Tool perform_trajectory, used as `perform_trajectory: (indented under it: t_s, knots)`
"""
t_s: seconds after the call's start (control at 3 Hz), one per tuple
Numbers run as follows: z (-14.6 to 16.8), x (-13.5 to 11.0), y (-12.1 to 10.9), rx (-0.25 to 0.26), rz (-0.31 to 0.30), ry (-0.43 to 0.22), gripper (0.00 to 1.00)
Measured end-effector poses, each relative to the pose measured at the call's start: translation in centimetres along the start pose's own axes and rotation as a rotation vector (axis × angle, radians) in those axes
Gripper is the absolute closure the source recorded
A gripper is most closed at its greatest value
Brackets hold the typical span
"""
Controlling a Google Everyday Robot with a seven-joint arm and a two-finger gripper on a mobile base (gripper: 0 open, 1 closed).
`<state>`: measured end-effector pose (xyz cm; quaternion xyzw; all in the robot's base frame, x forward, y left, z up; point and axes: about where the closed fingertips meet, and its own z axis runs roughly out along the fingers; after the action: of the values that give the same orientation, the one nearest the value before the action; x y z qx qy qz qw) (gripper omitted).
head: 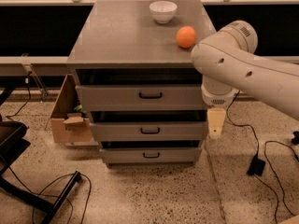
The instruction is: Open top drawer
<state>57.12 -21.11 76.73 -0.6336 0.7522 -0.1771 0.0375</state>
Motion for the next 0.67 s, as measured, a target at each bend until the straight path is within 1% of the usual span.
perform_trajectory:
  t_s: [0.33,0.67]
  knots:
    - [0.1,-0.3,-0.1,0.004,-0.024,0.012,0.0]
    - [0.9,-1.7,-1.2,0.035,-0.079,0.005,0.0]
